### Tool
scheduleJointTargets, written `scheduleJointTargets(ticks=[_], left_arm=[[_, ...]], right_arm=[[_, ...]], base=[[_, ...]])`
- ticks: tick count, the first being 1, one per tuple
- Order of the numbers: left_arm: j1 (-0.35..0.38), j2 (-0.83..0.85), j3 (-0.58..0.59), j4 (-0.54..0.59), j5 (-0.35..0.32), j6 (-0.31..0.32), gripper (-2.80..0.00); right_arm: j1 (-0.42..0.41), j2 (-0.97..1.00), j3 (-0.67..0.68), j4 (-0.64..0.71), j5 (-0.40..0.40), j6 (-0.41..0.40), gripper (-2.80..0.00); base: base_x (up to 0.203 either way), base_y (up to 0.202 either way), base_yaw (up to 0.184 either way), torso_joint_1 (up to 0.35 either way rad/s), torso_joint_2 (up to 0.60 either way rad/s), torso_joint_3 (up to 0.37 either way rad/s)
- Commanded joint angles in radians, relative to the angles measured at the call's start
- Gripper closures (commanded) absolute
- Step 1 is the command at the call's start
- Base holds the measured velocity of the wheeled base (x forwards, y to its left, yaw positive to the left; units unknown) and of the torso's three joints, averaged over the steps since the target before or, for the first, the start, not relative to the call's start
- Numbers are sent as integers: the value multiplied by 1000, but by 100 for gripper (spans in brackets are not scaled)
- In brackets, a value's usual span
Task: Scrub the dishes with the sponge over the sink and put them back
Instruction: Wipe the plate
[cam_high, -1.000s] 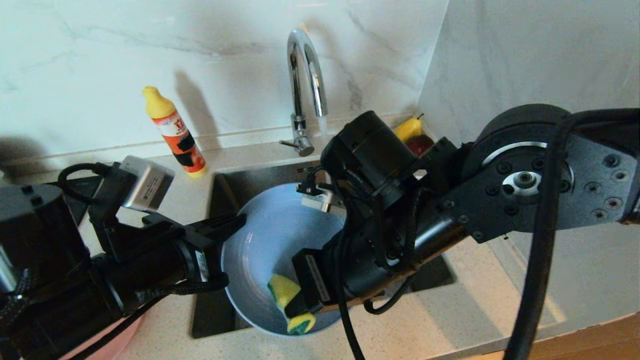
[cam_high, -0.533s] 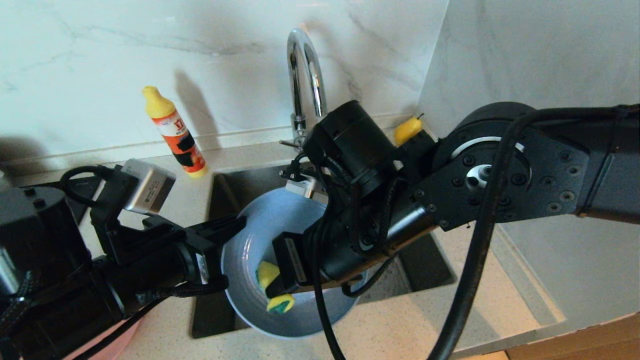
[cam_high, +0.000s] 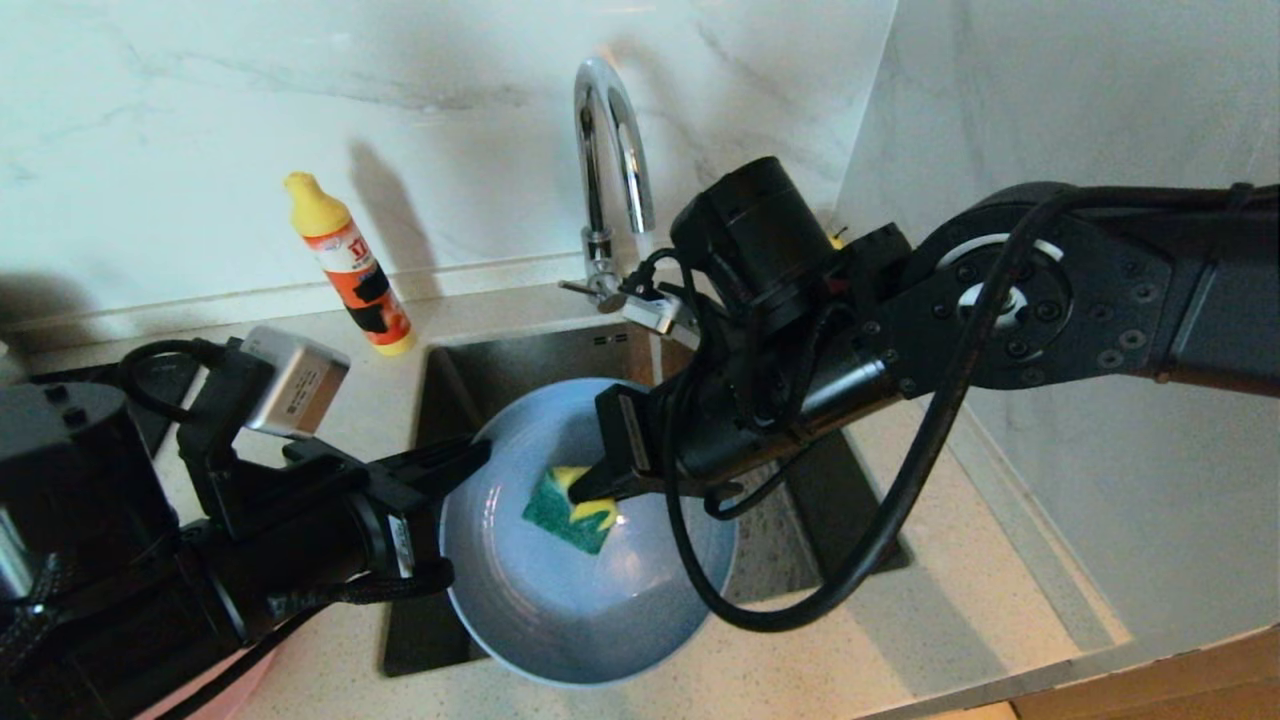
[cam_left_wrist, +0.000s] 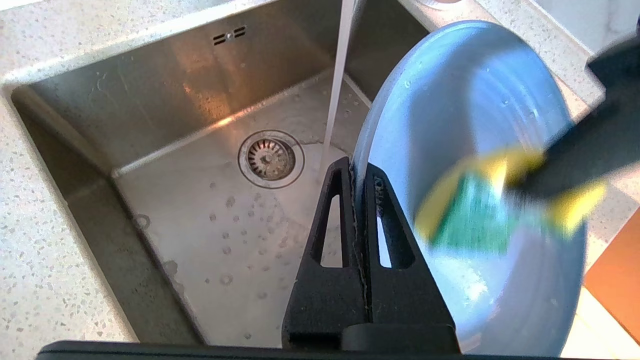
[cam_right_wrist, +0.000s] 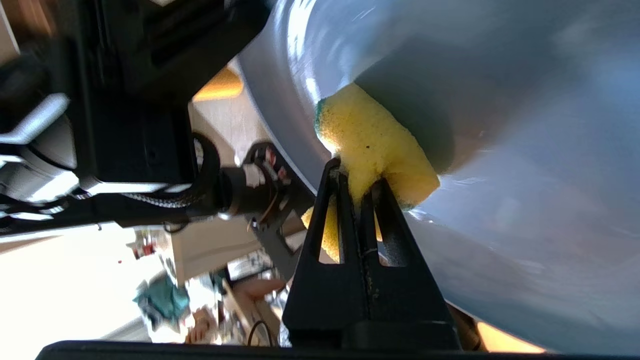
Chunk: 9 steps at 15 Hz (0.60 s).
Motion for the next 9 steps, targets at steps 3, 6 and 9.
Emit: scheduleJointTargets(ticks=[3,6,9], left_arm=[[1,-14,-3,-4,1,-1,0],[1,-20,-10,-4,2,-1,0],[1,-22,-19,-4,2,-1,0]], right_arm=[[-60,-43,1,15,2,3,0],[-92,-66,15,72,2,3,0],[-98,-75,64,122,1,-3,0]], base=[[0,0,0,0,0,0],[0,0,0,0,0,0],[0,0,0,0,0,0]])
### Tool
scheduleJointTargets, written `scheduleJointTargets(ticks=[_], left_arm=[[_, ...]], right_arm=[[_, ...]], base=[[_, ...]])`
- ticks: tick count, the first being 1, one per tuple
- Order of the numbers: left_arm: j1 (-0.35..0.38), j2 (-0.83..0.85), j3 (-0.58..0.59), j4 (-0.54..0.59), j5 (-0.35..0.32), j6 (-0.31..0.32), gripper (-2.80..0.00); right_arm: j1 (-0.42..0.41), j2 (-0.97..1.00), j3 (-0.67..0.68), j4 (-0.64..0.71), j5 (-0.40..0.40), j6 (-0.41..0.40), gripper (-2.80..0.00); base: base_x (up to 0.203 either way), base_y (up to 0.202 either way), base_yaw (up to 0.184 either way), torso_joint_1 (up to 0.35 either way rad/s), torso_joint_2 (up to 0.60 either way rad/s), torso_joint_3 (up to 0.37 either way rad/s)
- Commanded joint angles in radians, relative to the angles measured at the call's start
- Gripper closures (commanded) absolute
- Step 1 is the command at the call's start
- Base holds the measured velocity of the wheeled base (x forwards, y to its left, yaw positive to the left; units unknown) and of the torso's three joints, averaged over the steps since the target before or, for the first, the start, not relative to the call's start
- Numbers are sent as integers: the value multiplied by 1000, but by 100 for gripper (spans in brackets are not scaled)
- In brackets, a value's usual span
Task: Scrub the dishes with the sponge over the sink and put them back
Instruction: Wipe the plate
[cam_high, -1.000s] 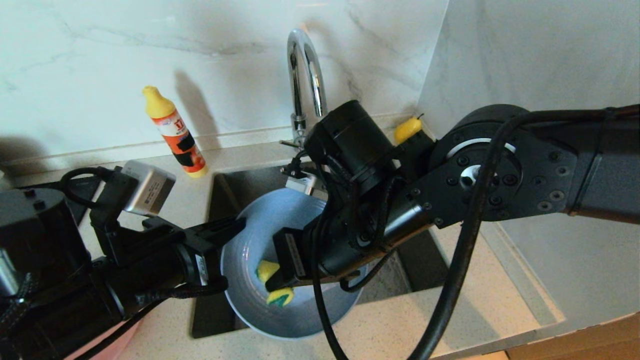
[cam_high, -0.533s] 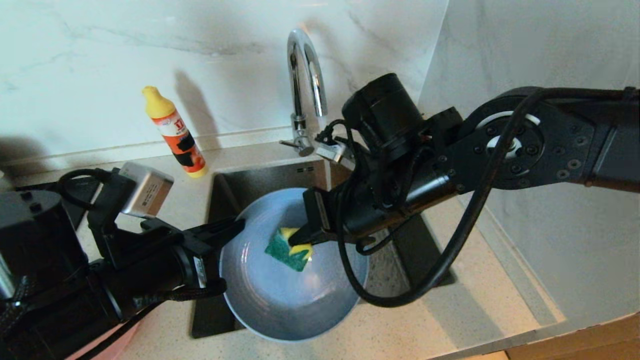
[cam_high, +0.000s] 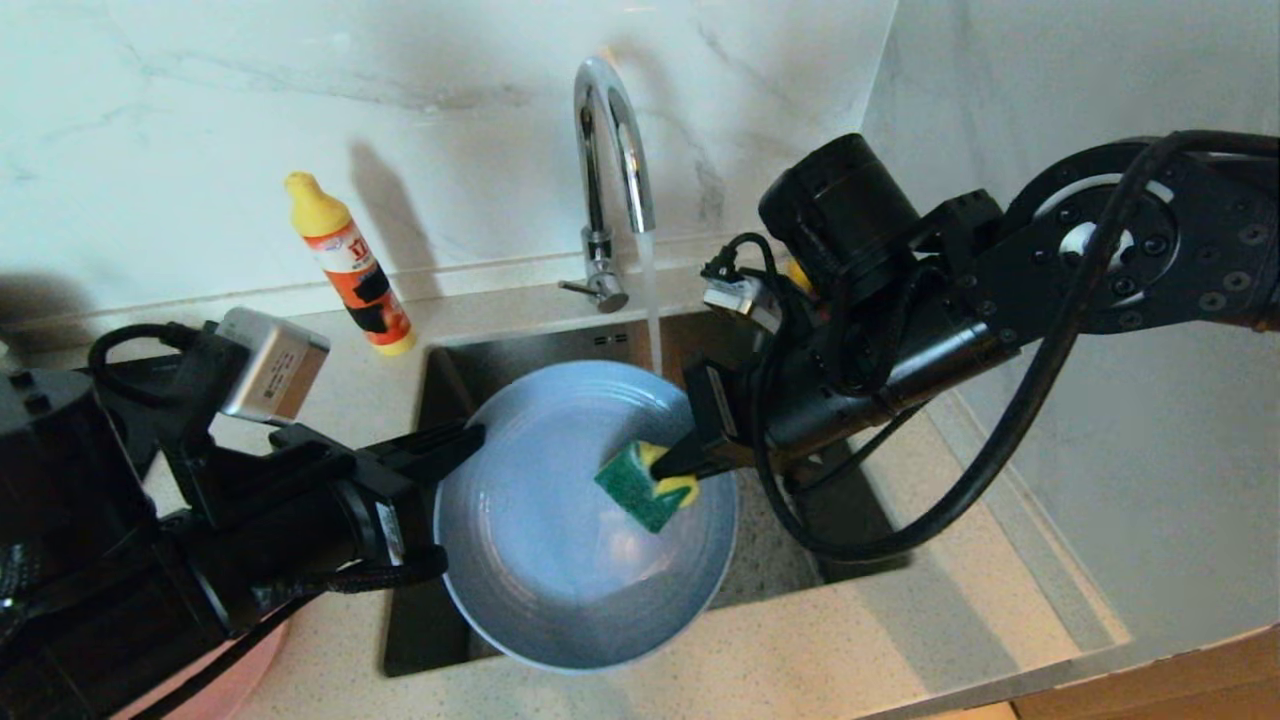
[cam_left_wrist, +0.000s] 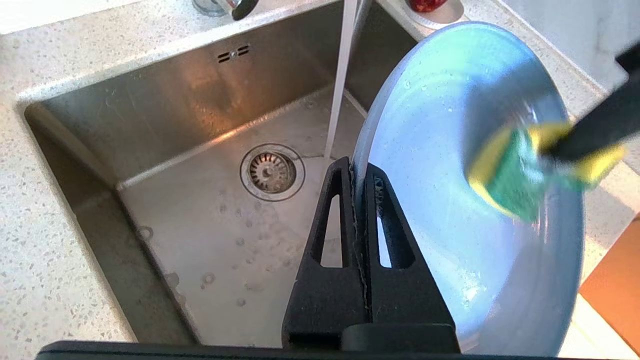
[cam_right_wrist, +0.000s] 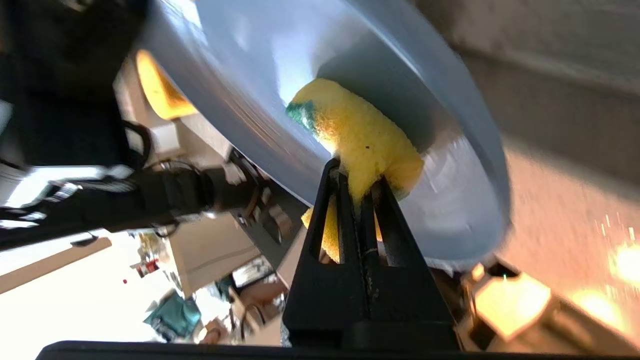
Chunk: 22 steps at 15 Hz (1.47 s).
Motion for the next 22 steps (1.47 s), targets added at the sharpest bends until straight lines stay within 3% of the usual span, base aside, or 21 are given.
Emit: scheduleJointTargets(ticks=[1,4,9,12,17,22], left_arm=[[0,-4,-5,-5,2,-1,0],[0,-3,-7,-5,2,-3,0],[2,6,-5,-5,3,-6,0],[18,36,-6,-5,5,-42,0],[66,164,-80,-4,76,-159,0],[79,364,-179,-9,147,-222,0]], right_arm=[[-2,-14,53,7,2,1,0],[15,-18,95,8,3,-1,0],[119,-21,99,12,3,1,0],[134,-82,96,10,3,1,0],[73,-265,60,2,5,-6,0],[-13,-370,60,12,20,0,0]], base=[[0,0,0,0,0,0],[0,0,0,0,0,0],[0,0,0,0,0,0],[0,0,0,0,0,0],[0,0,0,0,0,0],[0,0,0,0,0,0]])
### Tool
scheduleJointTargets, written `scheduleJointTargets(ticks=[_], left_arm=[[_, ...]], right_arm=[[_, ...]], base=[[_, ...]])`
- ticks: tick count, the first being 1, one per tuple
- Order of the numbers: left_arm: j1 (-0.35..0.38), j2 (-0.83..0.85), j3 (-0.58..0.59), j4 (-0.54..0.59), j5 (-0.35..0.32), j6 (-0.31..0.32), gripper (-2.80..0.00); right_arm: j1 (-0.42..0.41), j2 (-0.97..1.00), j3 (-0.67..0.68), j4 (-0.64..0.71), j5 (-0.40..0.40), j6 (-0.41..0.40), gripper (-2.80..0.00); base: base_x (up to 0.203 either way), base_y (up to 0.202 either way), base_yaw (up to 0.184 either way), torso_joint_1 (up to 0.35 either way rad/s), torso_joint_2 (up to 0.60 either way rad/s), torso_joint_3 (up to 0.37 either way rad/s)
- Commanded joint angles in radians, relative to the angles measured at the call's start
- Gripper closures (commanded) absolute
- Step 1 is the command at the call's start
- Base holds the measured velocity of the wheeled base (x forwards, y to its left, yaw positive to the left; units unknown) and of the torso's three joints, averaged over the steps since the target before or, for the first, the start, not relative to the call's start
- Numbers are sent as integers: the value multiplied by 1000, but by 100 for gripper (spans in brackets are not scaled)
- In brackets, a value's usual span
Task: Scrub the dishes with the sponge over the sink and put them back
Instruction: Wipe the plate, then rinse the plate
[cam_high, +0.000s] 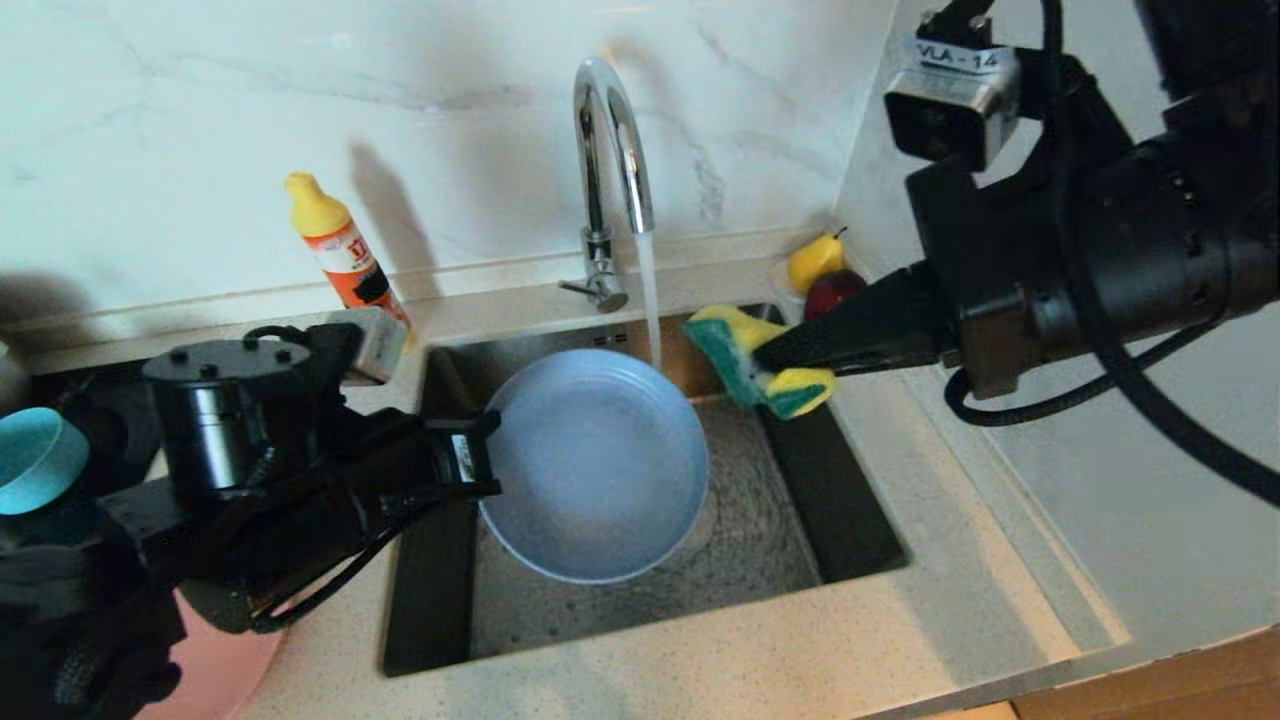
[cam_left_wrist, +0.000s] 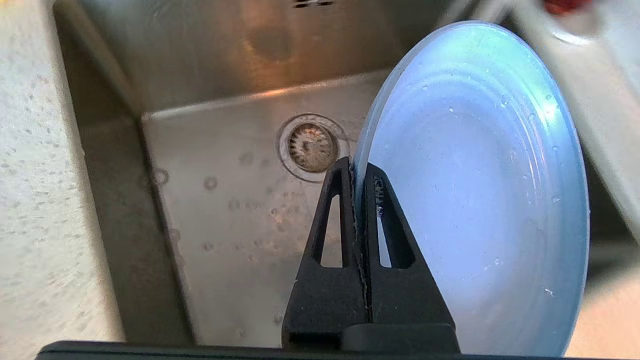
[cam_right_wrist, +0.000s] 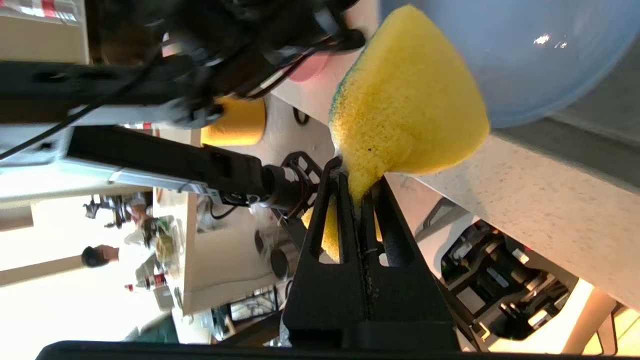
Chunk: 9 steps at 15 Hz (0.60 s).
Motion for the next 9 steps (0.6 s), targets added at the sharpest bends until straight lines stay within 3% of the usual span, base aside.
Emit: scheduleJointTargets(ticks=[1,9], left_arm=[[8,148,-76,-14,17,-36,0],[23,395,-330,-53,22,-57,0]], right_arm=[[-31,-63,17,5,5,4,0],[-89,-141,149,10,14,5,0]], base=[[0,0,0,0,0,0],[0,0,0,0,0,0]])
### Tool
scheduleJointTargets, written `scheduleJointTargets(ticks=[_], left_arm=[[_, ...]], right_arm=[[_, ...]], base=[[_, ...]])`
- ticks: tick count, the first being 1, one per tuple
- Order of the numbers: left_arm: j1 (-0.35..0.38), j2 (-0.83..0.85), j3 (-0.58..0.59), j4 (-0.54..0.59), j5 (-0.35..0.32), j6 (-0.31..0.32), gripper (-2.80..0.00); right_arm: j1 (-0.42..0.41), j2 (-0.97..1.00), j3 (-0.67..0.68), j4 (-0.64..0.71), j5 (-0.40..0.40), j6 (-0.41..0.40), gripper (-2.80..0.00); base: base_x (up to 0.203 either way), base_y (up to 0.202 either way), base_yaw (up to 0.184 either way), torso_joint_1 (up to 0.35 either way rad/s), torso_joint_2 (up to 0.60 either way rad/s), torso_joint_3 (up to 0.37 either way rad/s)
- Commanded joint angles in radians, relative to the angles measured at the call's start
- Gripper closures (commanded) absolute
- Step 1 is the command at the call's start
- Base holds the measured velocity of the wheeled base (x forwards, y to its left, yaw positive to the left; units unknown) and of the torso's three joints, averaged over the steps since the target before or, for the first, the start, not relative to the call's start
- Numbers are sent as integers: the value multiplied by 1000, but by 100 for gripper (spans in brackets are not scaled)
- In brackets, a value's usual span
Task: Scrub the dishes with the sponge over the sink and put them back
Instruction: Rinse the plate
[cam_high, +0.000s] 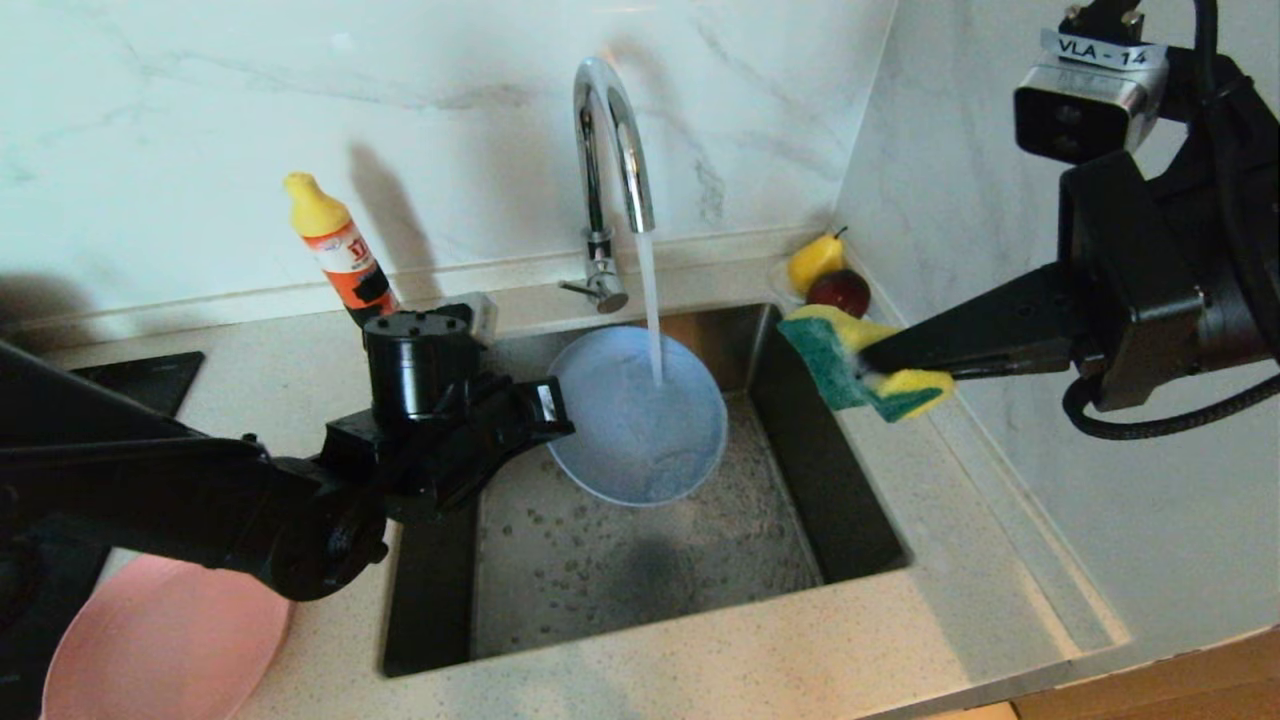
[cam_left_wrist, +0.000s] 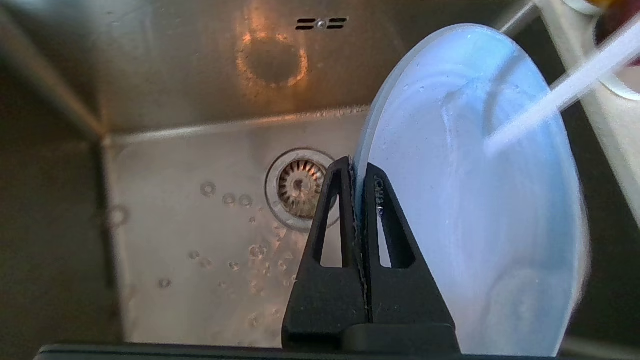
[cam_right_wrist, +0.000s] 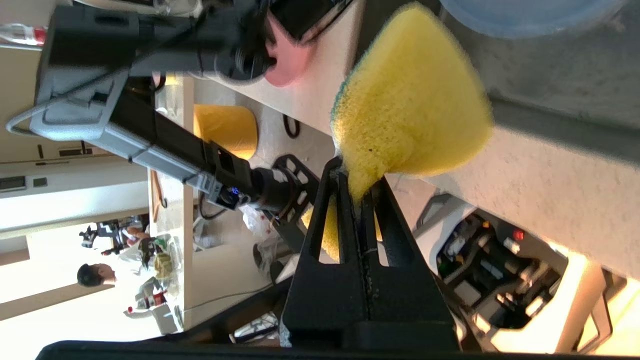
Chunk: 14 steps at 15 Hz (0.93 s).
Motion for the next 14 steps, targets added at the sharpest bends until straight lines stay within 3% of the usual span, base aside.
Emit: scheduleJointTargets(ticks=[1,9,14], left_arm=[[-1,75,-58,-4,2,0,0],[-30,137,-123,7,-1,2,0],[-40,147,-127,6,-4,8,0]], right_arm=[[-4,-35,42,6,18,4,0],[4,-72,157,-7,48,-3,0],[2,-71,228,-97,48,-2,0]], base=[[0,0,0,0,0,0],[0,0,0,0,0,0],[0,0,0,0,0,0]])
